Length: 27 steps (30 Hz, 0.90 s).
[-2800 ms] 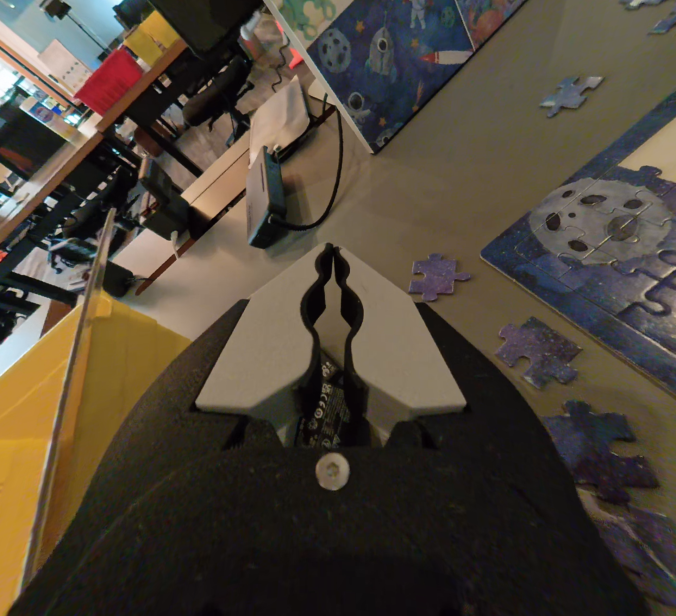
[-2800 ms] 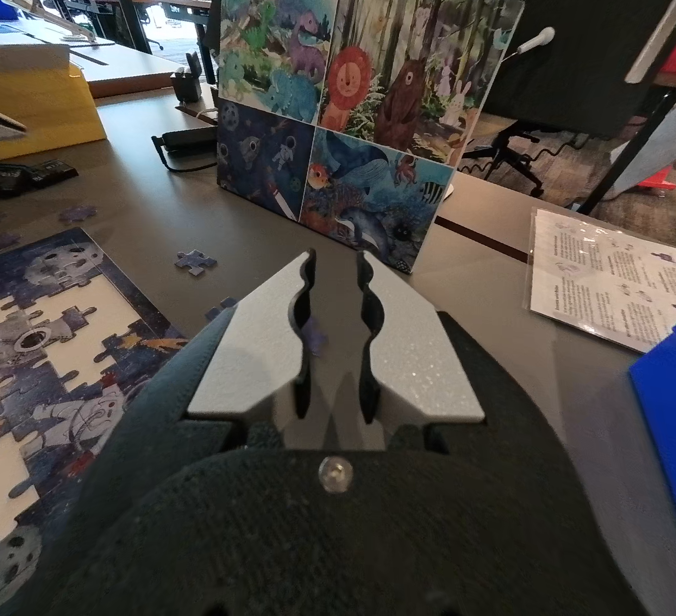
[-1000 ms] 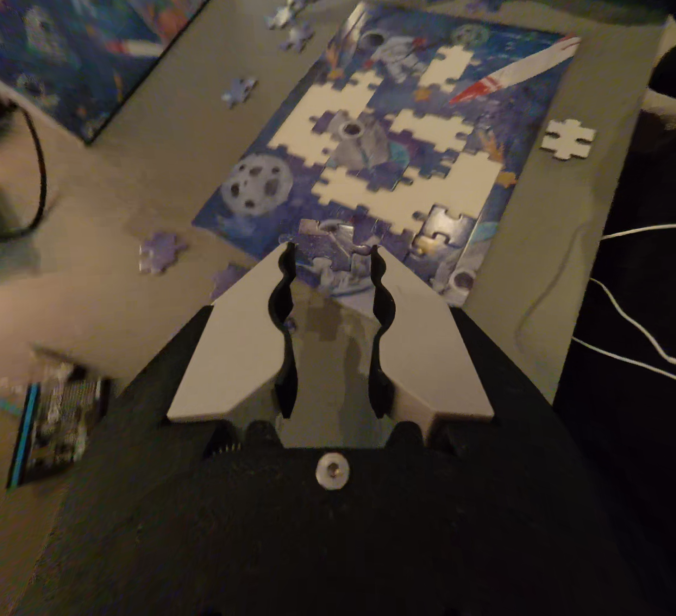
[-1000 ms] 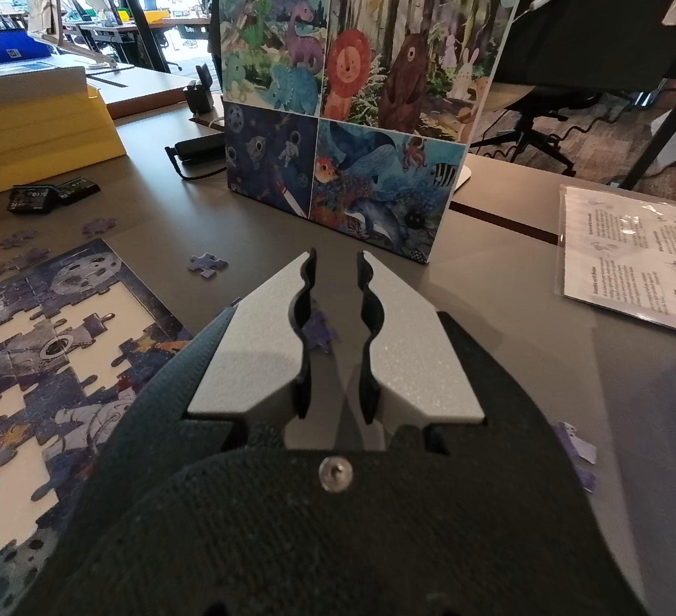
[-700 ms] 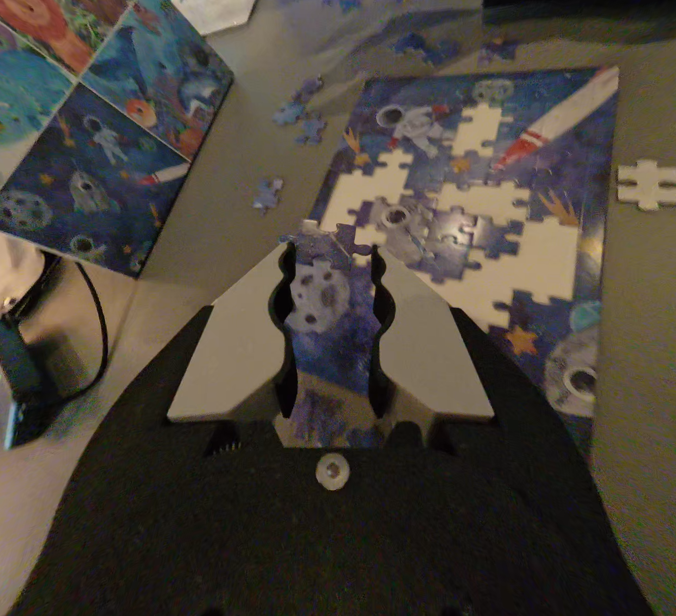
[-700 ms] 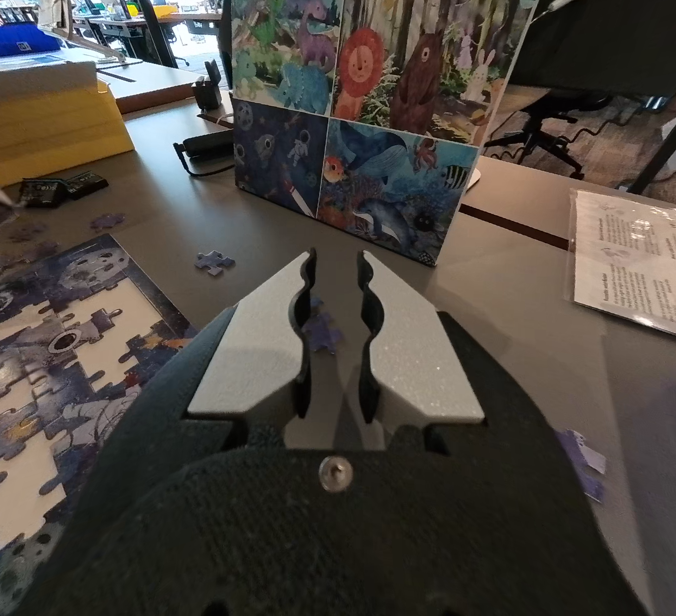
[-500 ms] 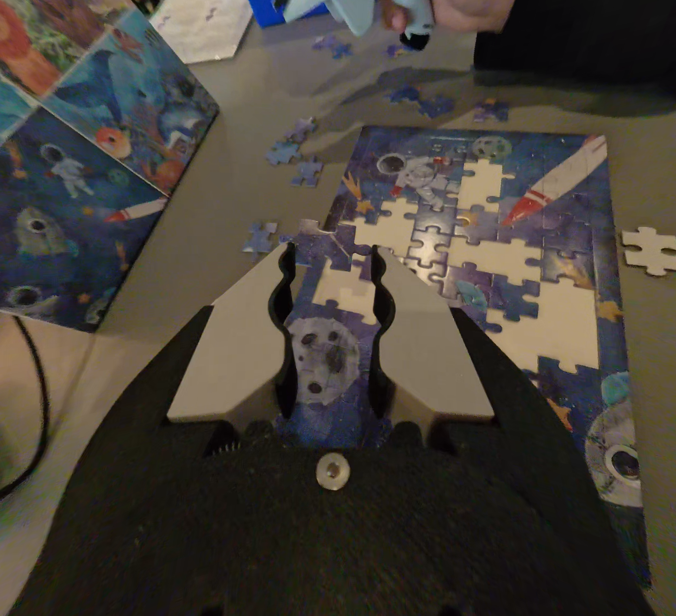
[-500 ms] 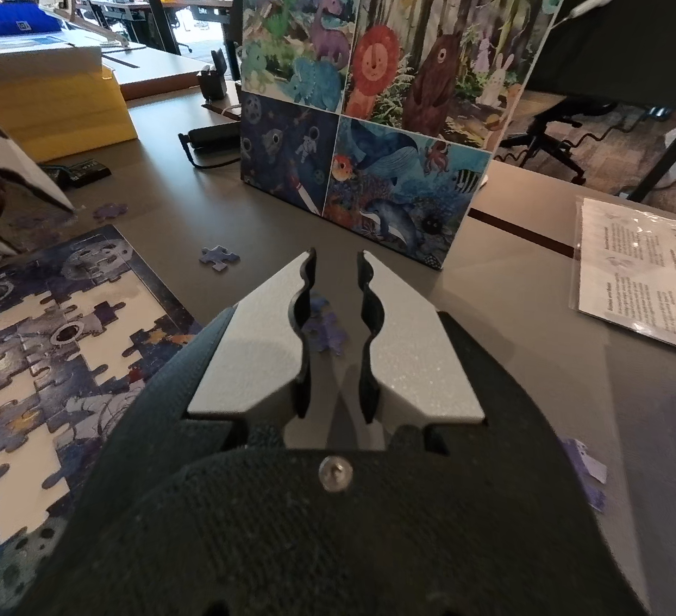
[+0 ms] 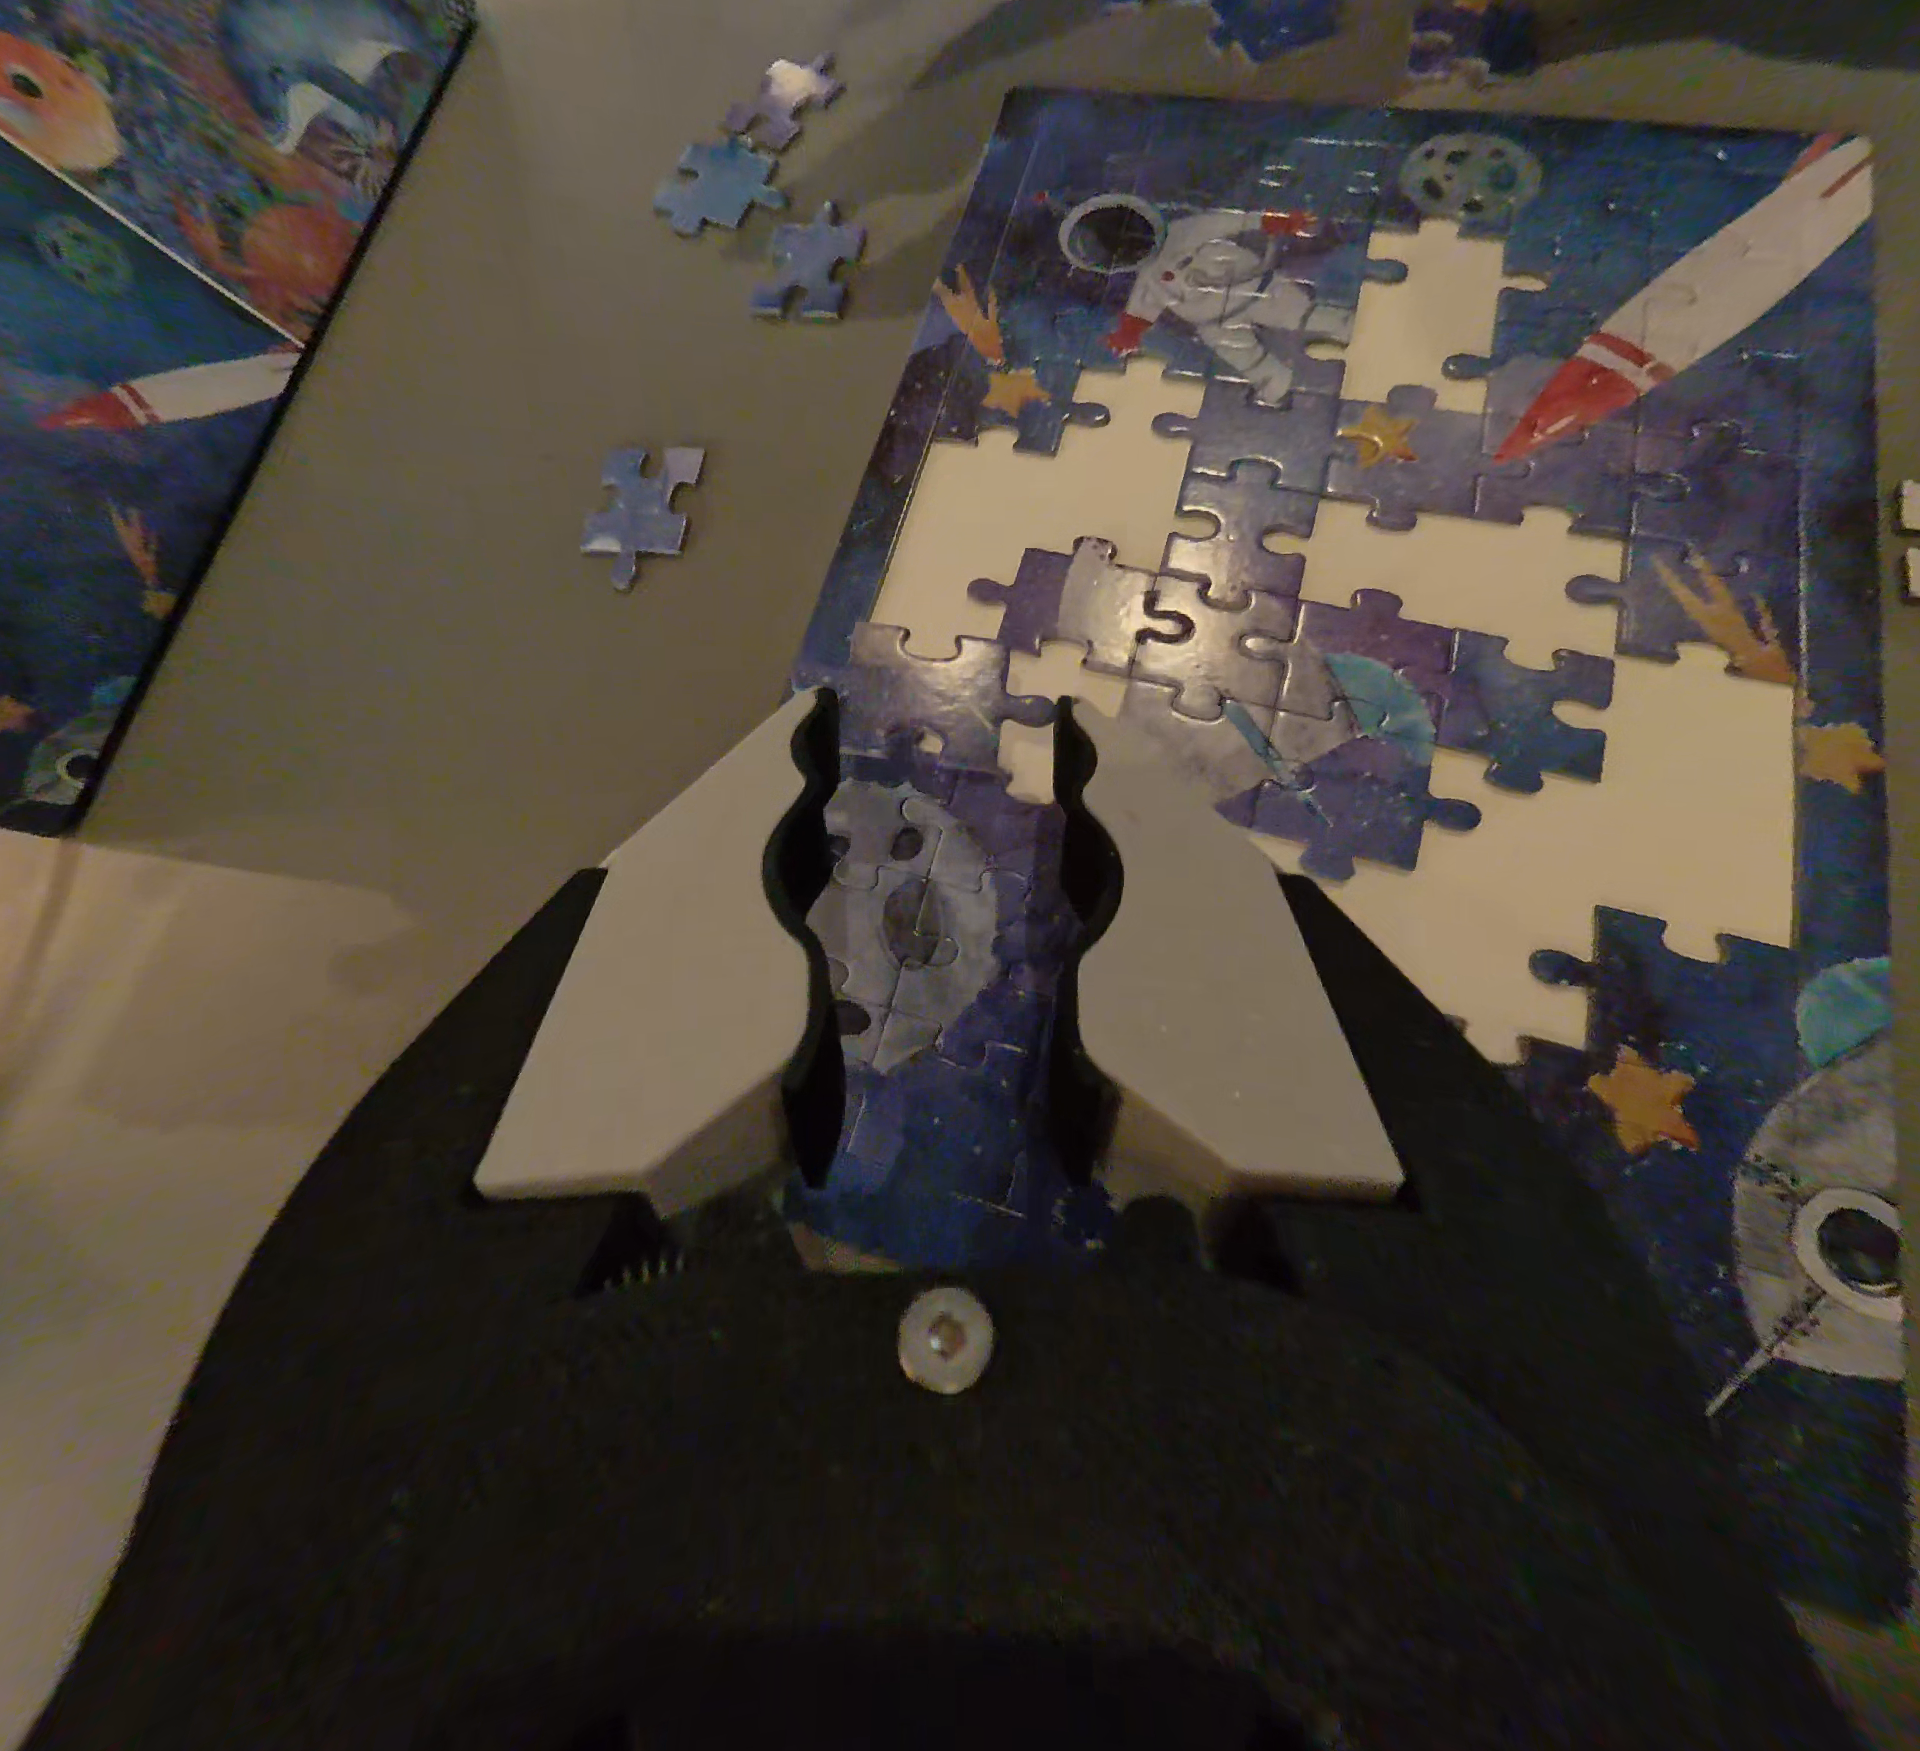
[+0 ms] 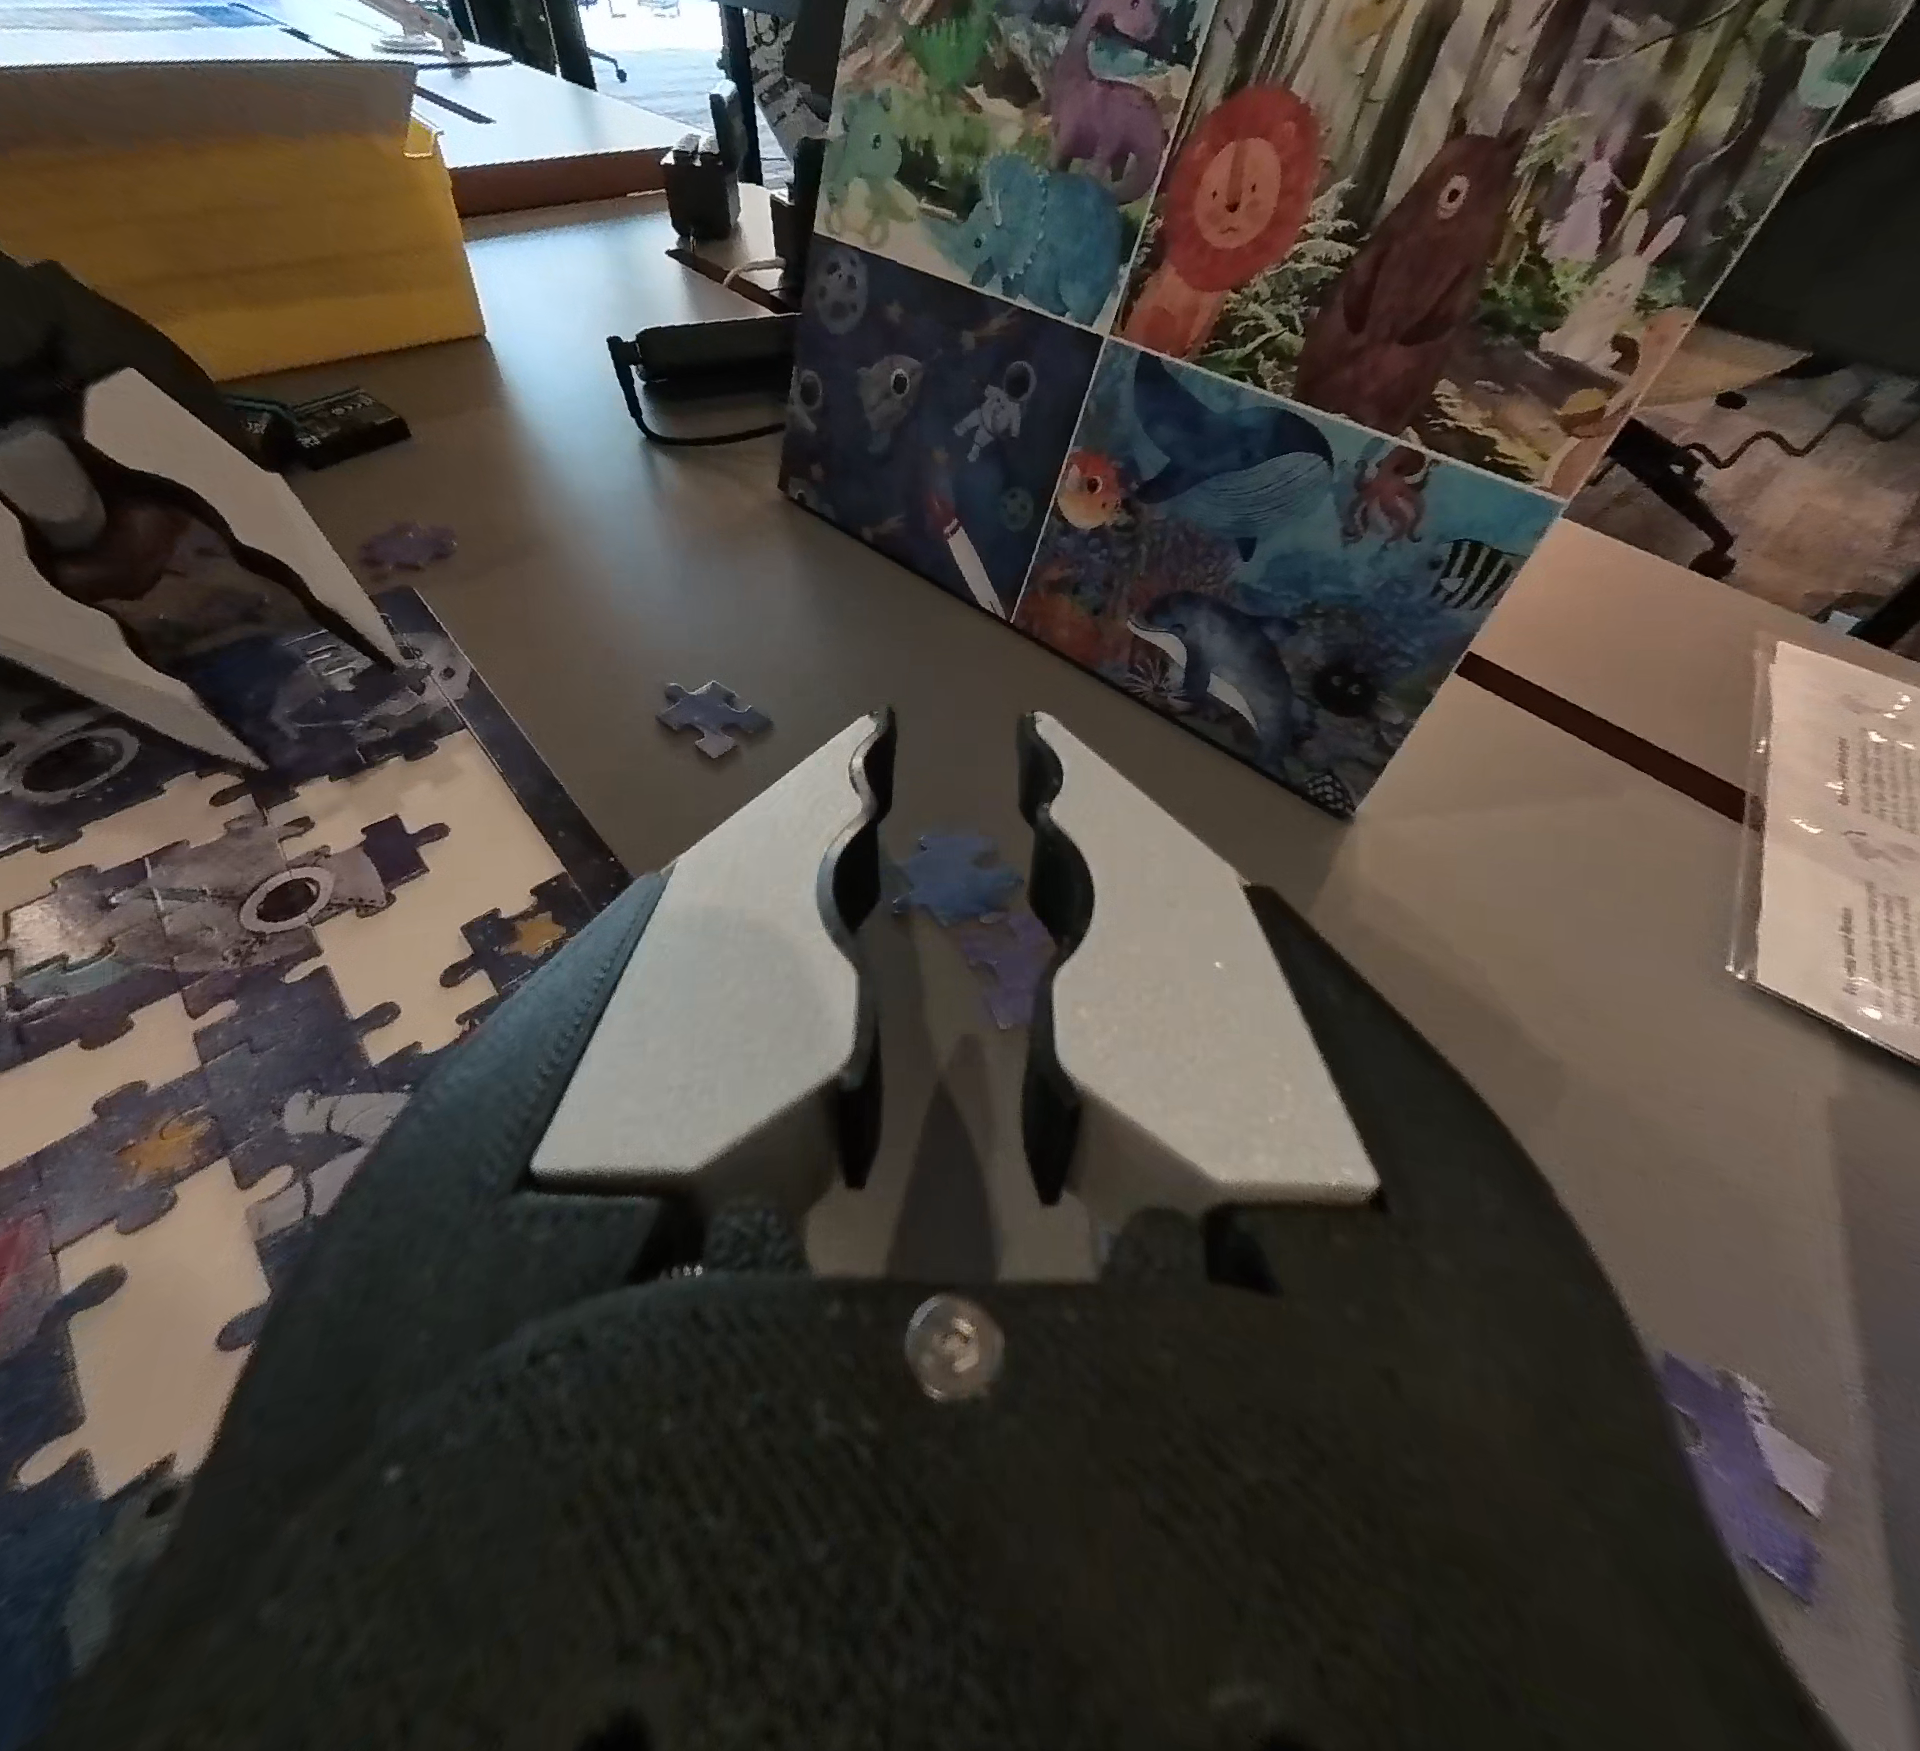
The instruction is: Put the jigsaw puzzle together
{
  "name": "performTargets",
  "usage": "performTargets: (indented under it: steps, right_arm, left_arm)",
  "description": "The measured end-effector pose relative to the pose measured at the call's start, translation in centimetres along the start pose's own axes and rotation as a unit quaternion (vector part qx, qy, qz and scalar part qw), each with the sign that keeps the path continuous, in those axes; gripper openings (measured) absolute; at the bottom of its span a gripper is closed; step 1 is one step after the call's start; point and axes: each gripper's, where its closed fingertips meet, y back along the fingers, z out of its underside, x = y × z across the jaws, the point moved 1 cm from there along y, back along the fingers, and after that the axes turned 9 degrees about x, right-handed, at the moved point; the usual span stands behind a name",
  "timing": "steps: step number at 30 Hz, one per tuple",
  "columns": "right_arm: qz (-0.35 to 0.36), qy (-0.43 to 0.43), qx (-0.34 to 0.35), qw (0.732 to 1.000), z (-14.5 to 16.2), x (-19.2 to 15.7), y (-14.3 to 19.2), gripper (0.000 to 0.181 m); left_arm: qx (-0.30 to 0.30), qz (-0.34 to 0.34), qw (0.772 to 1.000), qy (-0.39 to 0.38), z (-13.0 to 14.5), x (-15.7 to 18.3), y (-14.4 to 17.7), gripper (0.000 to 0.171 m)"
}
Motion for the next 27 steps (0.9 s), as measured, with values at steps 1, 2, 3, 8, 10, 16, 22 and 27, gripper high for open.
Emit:
performTargets:
  steps: [1,2,3,8,10,16,22,27]
  right_arm:
    - [0.000,0.000,0.000,1.000,0.0,0.0,0.0,0.022]
    - [-0.001,0.000,0.000,1.000,0.0,0.0,0.0,0.022]
    - [0.000,-0.001,0.000,1.000,0.0,0.0,0.0,0.022]
    - [0.001,-0.004,0.001,1.000,0.1,0.1,0.0,0.022]
    - [0.002,-0.004,0.002,1.000,0.0,0.1,0.1,0.022]
    - [0.003,-0.001,0.005,1.000,-0.2,0.1,0.1,0.022]
    - [0.004,0.000,0.007,1.000,-0.4,0.1,0.2,0.022]
    - [0.005,-0.001,0.007,1.000,-0.3,0.2,0.2,0.022]
  left_arm:
    - [-0.001,0.000,1.000,0.001,0.1,0.0,0.0,0.039]
    - [-0.001,0.001,1.000,0.002,0.2,0.0,0.0,0.039]
    - [0.000,0.003,1.000,0.004,0.2,0.0,0.0,0.039]
    - [-0.002,0.002,1.000,0.000,0.3,0.2,-0.1,0.039]
    - [-0.001,0.003,1.000,0.000,0.2,0.2,-0.1,0.039]
    - [0.002,0.005,1.000,0.000,0.1,0.4,-0.2,0.039]
    - [0.021,0.039,0.999,0.010,-1.3,2.5,-0.7,0.039]
    - [0.014,0.072,0.997,-0.002,-2.4,6.0,-1.8,0.040]
